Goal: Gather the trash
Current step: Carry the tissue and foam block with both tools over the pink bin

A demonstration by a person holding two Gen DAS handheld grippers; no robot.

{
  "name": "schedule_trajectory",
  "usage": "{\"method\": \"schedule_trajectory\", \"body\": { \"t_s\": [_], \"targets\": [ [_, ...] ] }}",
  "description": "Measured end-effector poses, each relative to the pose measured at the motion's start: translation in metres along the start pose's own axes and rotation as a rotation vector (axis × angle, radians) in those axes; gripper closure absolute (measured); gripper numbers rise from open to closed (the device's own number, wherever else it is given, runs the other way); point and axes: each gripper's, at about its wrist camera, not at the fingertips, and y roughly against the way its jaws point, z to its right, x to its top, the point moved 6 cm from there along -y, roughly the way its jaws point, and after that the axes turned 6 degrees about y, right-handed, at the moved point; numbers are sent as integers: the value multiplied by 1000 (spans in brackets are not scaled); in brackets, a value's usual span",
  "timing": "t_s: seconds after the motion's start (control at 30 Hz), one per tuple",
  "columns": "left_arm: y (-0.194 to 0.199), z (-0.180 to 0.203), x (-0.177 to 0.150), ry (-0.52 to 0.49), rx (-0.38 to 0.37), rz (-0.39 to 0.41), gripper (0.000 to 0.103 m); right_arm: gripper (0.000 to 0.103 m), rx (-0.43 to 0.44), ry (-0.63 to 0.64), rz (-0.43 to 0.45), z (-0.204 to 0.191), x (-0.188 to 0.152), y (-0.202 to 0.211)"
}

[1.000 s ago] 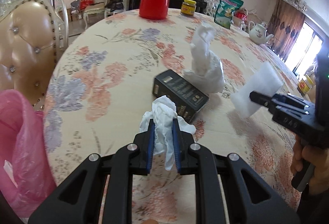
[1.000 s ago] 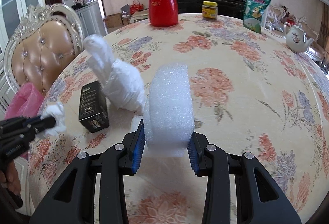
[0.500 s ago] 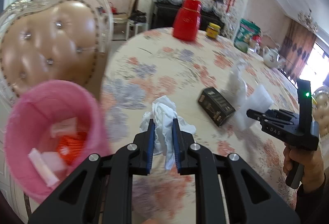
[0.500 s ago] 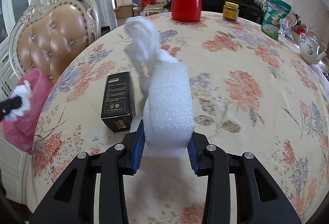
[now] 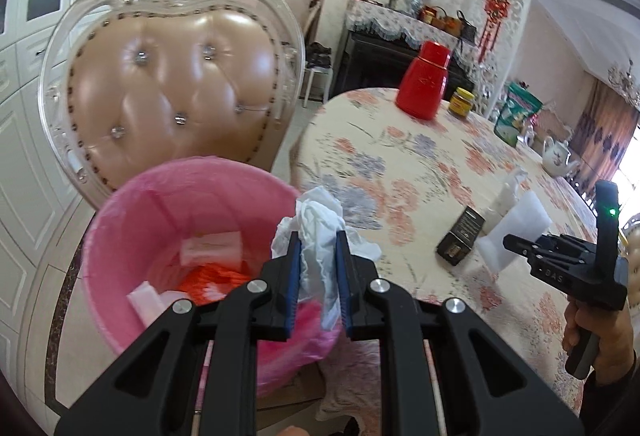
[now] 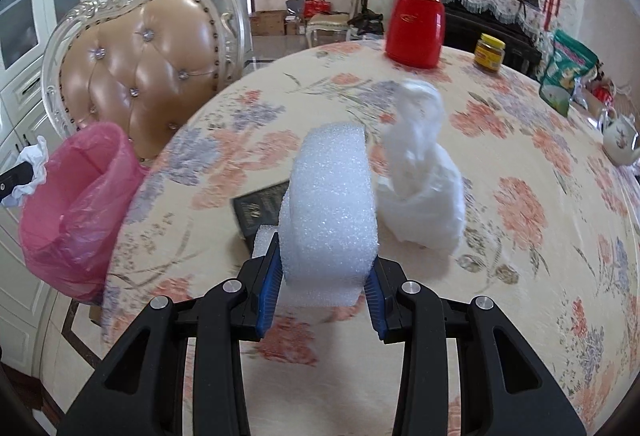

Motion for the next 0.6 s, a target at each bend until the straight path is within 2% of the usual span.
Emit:
{"method": "schedule_trajectory", "body": {
  "t_s": [0.6],
  "targets": [
    [24, -65, 16, 53, 40, 41, 86, 67, 75, 87, 59, -94, 47, 10]
  ]
}}
